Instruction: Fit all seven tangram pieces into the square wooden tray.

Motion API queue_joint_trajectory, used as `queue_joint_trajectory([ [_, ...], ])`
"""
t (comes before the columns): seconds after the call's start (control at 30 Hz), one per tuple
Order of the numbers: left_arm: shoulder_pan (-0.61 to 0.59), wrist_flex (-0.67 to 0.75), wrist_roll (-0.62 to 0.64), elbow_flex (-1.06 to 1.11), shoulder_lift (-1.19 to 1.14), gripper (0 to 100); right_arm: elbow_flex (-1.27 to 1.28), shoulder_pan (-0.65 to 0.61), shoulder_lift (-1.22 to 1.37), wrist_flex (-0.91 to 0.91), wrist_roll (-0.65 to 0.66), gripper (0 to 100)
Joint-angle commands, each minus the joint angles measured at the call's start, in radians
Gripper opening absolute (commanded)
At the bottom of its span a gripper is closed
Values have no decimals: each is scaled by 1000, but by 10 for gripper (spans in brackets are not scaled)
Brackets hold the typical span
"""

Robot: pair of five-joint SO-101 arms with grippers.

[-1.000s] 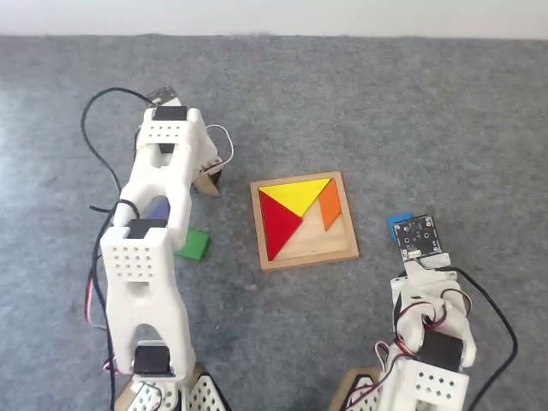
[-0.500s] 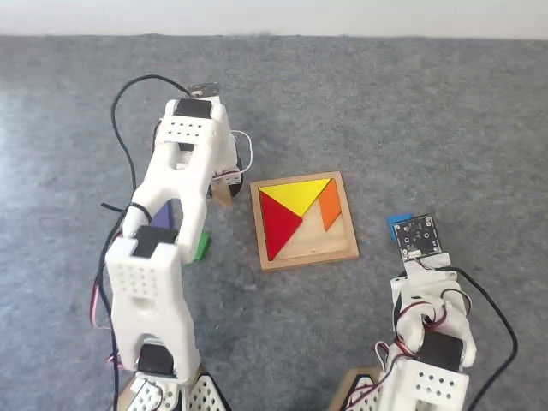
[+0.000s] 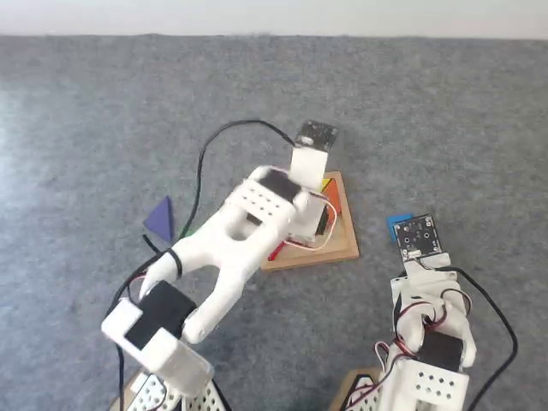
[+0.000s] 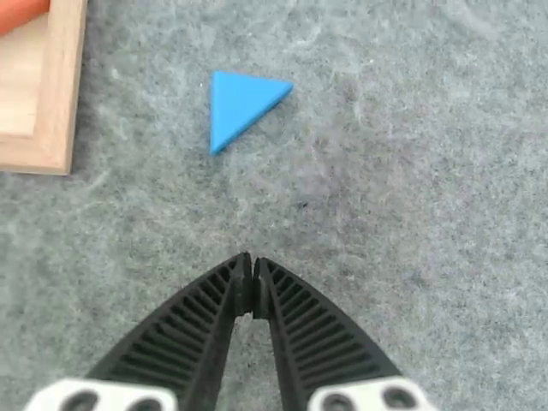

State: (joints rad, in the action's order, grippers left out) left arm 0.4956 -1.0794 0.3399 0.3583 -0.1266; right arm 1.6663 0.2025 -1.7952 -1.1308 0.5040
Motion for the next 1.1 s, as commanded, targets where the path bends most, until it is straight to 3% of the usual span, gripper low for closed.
queue_joint_trajectory([
  [0.0, 20, 212, -9, 59, 60, 12, 18, -8, -2, -10, 14, 8],
  [0.43, 23, 264, -9, 61, 51, 13, 18, -8, -2, -10, 14, 9],
  [0.7, 9, 305, -9, 77, 51, 125, 18, -8, -2, -10, 14, 9],
  [0.87, -25, 394, -12, 122, 51, 130, 18, -8, -5, -22, 14, 9],
  [1.07, -41, 391, -14, 125, 63, 127, 18, -8, -7, -22, 14, 9],
])
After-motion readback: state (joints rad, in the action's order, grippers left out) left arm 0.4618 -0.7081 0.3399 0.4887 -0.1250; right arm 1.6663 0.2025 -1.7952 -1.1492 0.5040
